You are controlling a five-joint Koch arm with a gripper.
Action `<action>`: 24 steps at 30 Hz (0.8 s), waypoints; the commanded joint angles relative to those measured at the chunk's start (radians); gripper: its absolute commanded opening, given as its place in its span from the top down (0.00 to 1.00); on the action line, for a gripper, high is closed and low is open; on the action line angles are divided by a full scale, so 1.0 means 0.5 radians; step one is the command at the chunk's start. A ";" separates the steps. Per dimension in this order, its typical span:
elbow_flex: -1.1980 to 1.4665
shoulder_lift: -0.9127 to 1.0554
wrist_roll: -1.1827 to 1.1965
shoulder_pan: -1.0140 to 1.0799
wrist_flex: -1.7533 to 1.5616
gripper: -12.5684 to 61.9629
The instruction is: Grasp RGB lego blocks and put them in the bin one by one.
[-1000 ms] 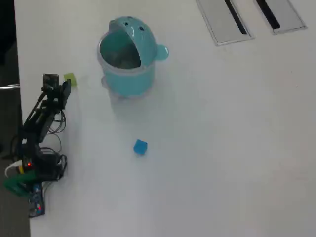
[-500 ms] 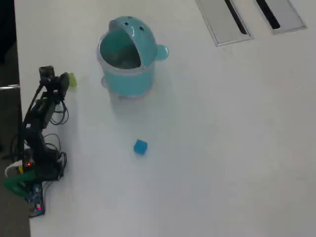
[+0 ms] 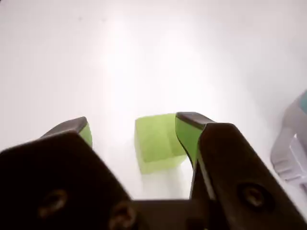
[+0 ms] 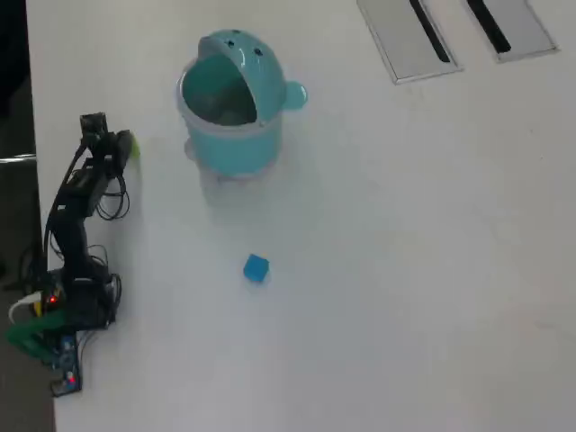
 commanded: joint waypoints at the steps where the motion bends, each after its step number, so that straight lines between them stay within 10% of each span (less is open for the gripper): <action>1: -0.212 0.021 0.018 0.018 0.000 0.40; 24: -0.390 -0.104 0.025 0.147 0.147 0.41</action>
